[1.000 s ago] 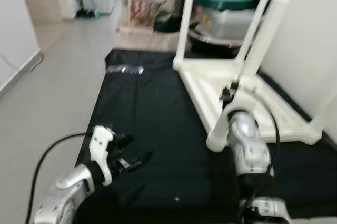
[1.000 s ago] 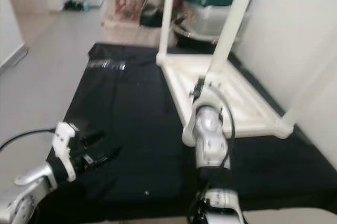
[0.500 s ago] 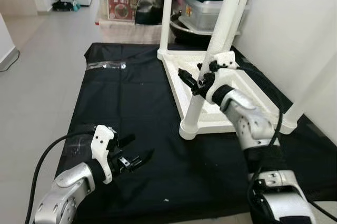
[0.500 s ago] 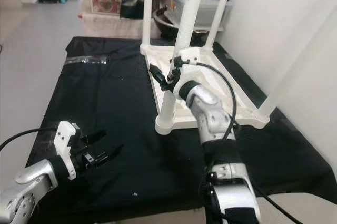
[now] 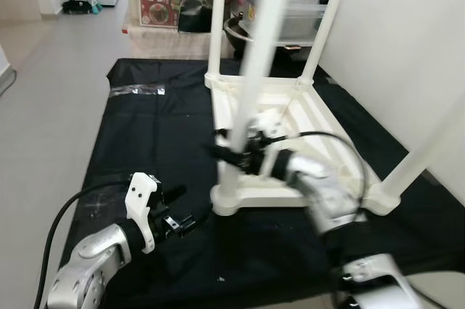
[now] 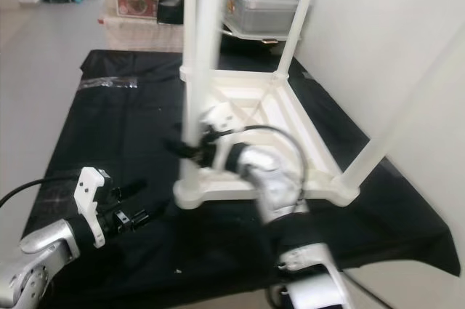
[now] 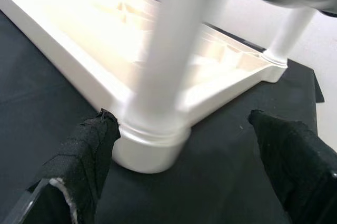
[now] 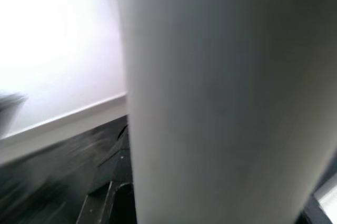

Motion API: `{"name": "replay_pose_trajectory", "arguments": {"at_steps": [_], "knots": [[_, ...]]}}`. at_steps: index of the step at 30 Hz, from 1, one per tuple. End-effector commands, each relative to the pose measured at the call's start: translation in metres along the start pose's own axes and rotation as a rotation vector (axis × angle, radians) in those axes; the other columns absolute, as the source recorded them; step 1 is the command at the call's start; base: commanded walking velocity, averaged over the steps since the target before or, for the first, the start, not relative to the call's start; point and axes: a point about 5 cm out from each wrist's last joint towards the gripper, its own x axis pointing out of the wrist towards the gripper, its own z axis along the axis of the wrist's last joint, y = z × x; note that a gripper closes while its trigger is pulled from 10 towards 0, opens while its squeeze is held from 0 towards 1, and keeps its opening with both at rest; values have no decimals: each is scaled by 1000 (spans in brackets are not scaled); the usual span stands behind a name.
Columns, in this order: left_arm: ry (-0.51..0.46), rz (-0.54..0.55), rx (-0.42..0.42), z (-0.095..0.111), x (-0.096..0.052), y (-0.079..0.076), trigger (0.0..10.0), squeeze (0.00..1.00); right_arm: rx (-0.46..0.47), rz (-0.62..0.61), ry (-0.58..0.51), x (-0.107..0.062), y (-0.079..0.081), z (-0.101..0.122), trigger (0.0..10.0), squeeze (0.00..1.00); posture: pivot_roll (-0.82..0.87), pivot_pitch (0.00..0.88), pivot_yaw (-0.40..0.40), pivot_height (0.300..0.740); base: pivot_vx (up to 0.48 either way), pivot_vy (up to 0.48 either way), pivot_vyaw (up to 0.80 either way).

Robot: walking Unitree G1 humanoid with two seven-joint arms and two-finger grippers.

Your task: Building children table

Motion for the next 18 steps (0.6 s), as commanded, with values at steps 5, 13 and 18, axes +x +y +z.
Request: {"name": "replay_pose_trajectory", "arguments": {"at_steps": [5, 13, 18], "knots": [[13, -14, -8, -3, 1, -3, 10000, 0, 91, -1060, 340, -70, -72, -69, 0, 0, 100, 0, -118, 740, 0, 0, 0], [23, -16, -12, -5, -2, -2, 10000, 0, 148, -1174, 282, -89, -56, -61, 10000, 0, 75, 0, -106, 740, 0, 0, 0], [19, -21, -14, -5, 0, -3, 10000, 0, 176, -961, 98, -66, -46, -32, 10000, 1000, 75, 0, -105, 740, 0, 0, 0]]}}
